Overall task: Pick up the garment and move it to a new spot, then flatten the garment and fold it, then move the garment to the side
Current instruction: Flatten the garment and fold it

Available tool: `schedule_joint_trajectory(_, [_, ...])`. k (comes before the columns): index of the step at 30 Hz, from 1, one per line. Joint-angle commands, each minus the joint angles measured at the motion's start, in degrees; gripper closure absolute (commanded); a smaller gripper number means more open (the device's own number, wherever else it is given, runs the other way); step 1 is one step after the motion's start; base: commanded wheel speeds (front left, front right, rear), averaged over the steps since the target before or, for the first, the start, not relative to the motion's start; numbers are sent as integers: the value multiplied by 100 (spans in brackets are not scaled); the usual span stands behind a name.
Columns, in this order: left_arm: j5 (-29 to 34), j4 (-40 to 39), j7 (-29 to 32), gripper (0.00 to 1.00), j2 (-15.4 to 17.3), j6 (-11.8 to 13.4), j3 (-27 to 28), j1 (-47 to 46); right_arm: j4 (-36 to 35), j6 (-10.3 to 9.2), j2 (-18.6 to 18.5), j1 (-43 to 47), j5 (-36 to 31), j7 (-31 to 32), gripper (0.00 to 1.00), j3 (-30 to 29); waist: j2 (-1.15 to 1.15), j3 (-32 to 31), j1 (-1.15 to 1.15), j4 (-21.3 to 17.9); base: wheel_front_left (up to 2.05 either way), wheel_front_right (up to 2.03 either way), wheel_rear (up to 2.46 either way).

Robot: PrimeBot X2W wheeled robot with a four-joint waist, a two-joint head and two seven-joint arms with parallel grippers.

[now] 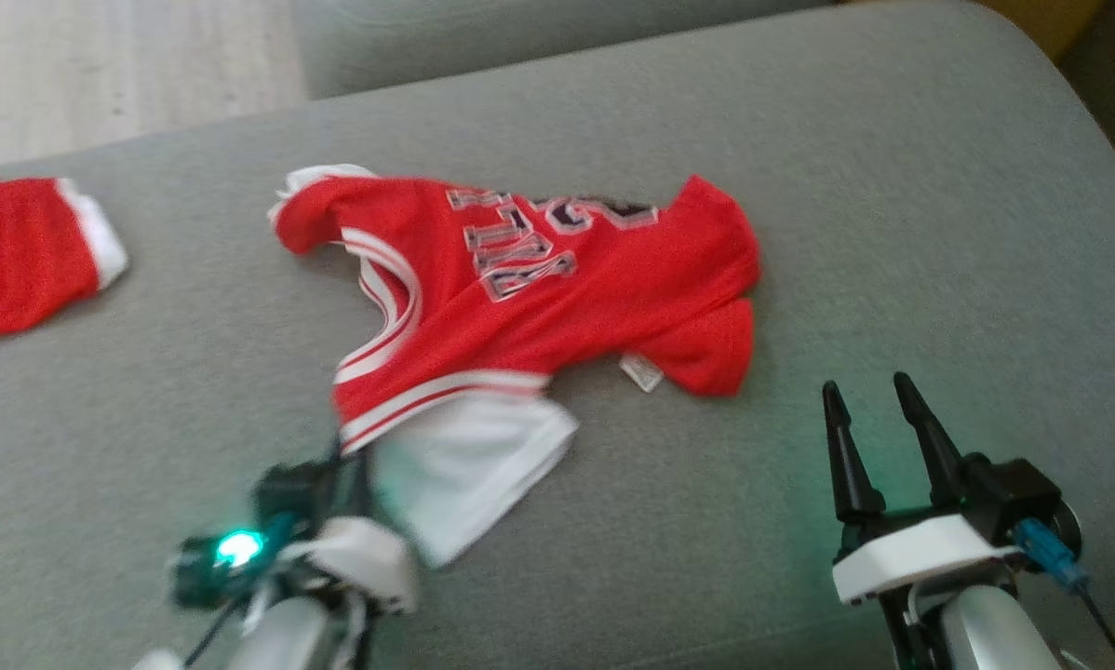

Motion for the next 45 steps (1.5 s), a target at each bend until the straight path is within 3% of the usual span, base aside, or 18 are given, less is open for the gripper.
schedule_joint_trajectory(1, [-74,-285,-74,100,244,113,351,22,-134,22,-30,-33,-48,-62,0,89,0,-173,0,225,0,0,0])
schedule_joint_trajectory(9, [-325,-1014,133,100,955,450,969,556,-102,22,-30,9,-94,-62,0,32,0,-233,0,497,0,0,0])
schedule_joint_trajectory(17, [-394,-1612,415,100,1227,691,1166,812,-81,22,-30,-34,-156,-62,0,-4,0,-134,0,502,0,0,0])
schedule_joint_trajectory(18, [-398,-1656,427,76,1242,709,1176,838,-76,22,-30,-37,-165,-62,0,-22,0,-128,0,495,0,0,0])
schedule_joint_trajectory(19, [-401,-1690,432,69,1246,722,1177,862,-70,22,-30,-39,-172,-62,0,-39,0,-126,0,487,0,0,0])
schedule_joint_trajectory(20, [-410,-1737,428,51,1228,730,1155,900,-53,22,-30,-40,-184,-62,0,-74,0,-133,0,471,0,0,0])
schedule_joint_trajectory(21, [-415,-1751,418,10,1211,728,1141,912,-44,22,-30,-40,-189,-62,0,-88,0,-141,0,465,0,0,0])
schedule_joint_trajectory(22, [-422,-1758,409,0,1192,727,1126,922,-35,22,-30,-40,-193,-62,0,-102,0,-151,0,459,0,0,0])
schedule_joint_trajectory(37, [-556,-1986,-138,0,866,580,949,1207,-4,22,-30,82,-224,-62,0,-282,0,-515,0,558,0,0,0])
schedule_joint_trajectory(45, [-717,-1877,-513,0,622,308,747,1550,-37,22,-30,221,-228,-62,0,-322,0,-788,0,754,0,0,0])
